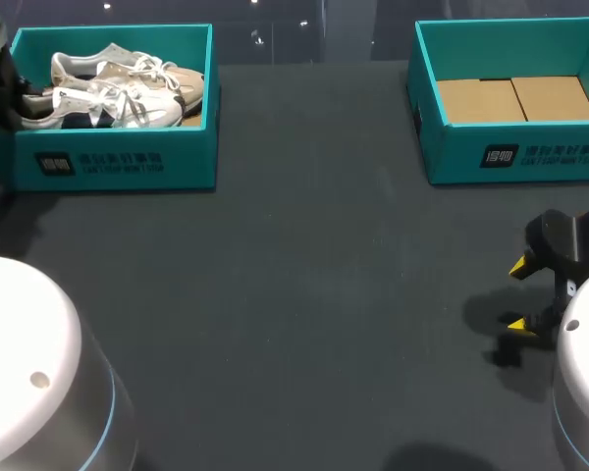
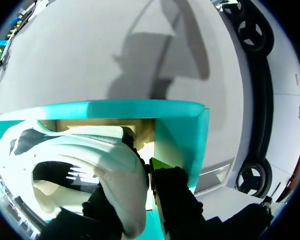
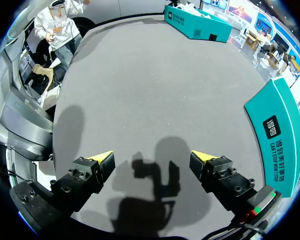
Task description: Take the shoe out of the shoebox, open the shoe tongue, remove and reinsert the insole, then place the shoe into the shoebox
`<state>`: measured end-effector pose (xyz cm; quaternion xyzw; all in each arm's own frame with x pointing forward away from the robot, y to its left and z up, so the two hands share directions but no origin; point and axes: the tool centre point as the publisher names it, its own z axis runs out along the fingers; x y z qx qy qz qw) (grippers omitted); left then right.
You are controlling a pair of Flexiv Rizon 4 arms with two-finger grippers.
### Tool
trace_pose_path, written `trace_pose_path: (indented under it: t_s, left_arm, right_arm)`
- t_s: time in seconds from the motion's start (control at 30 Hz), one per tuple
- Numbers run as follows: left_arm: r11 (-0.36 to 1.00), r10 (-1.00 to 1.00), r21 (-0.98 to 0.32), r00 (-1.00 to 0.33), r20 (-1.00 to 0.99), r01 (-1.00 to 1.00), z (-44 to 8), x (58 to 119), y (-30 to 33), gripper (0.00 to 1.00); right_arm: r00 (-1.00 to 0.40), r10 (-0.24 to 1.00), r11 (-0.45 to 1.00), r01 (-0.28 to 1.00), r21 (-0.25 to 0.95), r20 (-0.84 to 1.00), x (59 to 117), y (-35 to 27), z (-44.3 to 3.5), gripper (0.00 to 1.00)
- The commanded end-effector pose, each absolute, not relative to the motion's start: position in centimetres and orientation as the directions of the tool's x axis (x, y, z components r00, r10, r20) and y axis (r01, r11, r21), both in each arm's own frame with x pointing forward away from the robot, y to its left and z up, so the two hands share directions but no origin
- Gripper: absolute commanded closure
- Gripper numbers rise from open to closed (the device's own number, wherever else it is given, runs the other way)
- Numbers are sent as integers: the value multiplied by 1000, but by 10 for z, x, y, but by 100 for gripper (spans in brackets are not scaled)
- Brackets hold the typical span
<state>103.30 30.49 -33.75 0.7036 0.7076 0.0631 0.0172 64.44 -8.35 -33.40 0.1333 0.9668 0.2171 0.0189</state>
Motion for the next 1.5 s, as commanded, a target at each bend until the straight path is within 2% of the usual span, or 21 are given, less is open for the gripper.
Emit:
trace_pose_path:
  t_s: [0.03, 0.87, 1.17, 1.5]
  left_arm:
    - [-2, 999, 125, -5, 49, 992, -321, 1028, 308, 100]
    - [-3, 998, 124, -5, 70, 992, -216, 1033, 308, 100]
    - [-27, 992, 152, 8, 128, 988, -177, 1009, 298, 100]
    - [-27, 989, 113, 10, 149, 993, -146, 981, 279, 100]
  right_arm:
    - [-963, 267, 871, 249, 424, 18, 642, -83, -333, 0]
    - [-963, 267, 871, 249, 424, 18, 642, -83, -333, 0]
    - [-963, 267, 871, 249, 424, 18, 642, -83, -333, 0]
    - [-963, 267, 871, 249, 424, 18, 642, -83, -333, 0]
